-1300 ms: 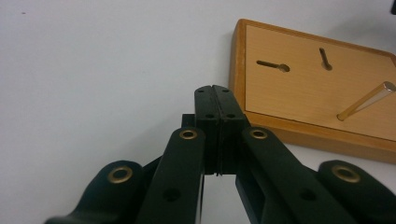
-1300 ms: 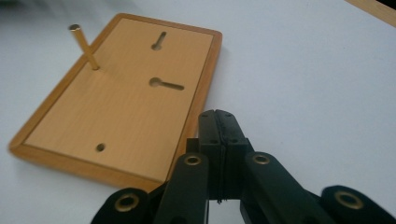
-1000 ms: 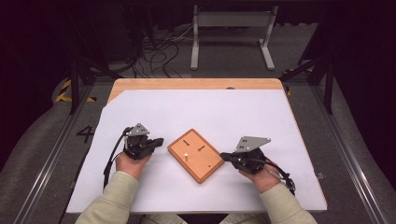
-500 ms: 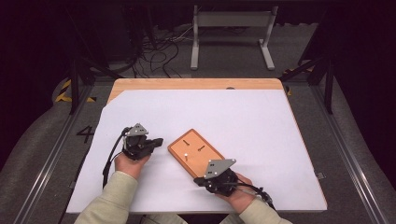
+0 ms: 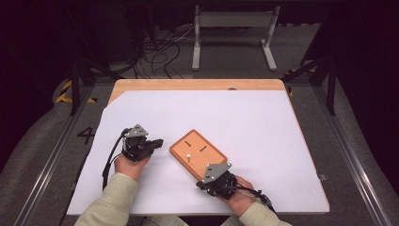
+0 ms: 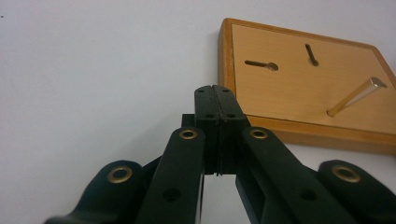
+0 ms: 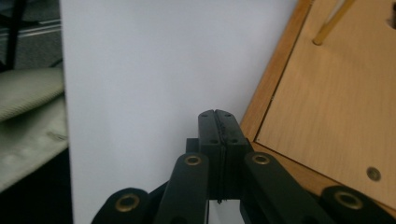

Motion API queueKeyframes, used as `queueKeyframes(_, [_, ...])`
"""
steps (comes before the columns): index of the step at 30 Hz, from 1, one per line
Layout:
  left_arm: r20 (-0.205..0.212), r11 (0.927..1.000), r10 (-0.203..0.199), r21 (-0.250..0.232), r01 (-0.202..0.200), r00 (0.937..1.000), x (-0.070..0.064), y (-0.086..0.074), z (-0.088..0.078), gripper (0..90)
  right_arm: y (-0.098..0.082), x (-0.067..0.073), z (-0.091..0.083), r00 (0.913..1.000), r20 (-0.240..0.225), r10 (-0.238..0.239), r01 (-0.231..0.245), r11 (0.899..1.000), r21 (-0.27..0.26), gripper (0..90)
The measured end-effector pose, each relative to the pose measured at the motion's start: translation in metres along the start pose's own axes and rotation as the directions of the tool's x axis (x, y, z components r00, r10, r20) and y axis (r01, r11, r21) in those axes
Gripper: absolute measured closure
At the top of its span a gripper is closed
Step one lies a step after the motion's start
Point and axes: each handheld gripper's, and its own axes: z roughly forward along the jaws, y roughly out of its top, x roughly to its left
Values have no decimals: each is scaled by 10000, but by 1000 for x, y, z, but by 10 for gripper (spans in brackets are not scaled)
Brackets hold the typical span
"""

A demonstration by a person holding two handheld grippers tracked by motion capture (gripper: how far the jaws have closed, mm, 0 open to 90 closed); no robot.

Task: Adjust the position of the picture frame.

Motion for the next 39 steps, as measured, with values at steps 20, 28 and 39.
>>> queueKeyframes(20, [216, 9973, -204, 708, 189, 9996, -14, 8, 34, 896, -27, -55, -48, 9623, 1913, 1931, -1767, 9792, -994, 900])
queueKeyframes(28, [320, 9887, -331, 1474, 281, 9989, -15, 10, 53, 897, -44, -74, -80, 9236, 2626, 2792, -2387, 9550, -1761, 900])
queueKeyframes(39, [1480, 9818, -260, 1897, -26, 9886, -29, 10, 52, 899, -62, -88, -98, 8903, 3075, 3357, -2806, 9366, -2099, 900])
